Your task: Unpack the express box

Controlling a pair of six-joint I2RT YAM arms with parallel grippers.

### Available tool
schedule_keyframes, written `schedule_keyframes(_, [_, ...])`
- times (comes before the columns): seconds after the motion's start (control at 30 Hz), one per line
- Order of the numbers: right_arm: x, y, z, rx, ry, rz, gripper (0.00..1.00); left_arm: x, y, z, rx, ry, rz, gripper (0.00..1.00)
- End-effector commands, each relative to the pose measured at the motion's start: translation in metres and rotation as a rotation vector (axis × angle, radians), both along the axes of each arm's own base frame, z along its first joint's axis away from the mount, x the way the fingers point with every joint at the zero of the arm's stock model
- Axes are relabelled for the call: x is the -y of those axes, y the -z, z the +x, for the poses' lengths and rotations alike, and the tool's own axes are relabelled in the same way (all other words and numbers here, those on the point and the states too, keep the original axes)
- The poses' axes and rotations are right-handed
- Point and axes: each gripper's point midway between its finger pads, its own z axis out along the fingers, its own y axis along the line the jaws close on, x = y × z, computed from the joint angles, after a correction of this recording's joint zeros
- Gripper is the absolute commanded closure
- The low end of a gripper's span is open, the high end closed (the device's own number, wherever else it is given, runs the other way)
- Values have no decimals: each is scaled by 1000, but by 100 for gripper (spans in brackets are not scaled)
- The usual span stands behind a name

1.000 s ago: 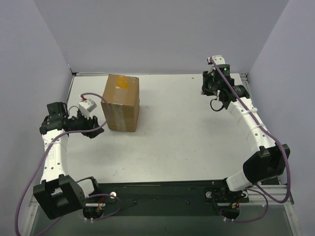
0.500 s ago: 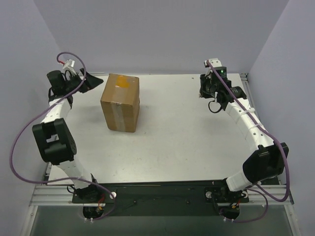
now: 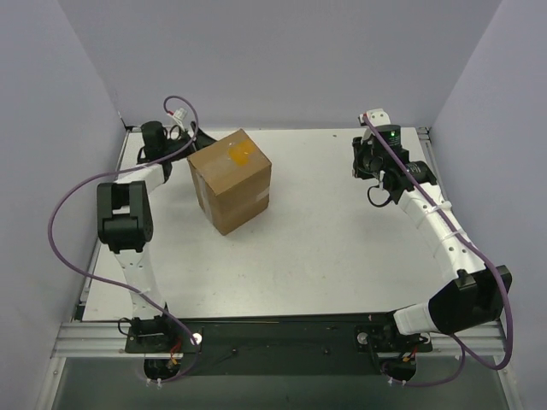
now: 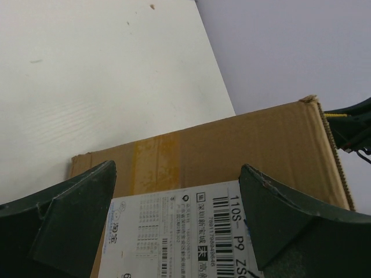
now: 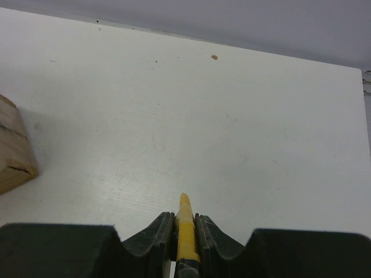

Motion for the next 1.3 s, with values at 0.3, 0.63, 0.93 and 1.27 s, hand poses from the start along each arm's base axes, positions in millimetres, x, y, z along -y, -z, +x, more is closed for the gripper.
schedule_keyframes(0.3, [7,-18,8,47,-2,-48,100,72,16,-40,-77,164,-63,5])
schedule_keyframes(0.63, [2,-30,16,84,-29,-45,100,81,34,-93,-149,130,14,5])
schedule_keyframes(0.93, [-36,-66,13,157,-176,-66,100,-25,22,-69,-111,-92,58,7])
schedule_keyframes(1.27, [-143,-138,-34,327,-466,-107,100,-62,-99,-73,177,-81,29,8])
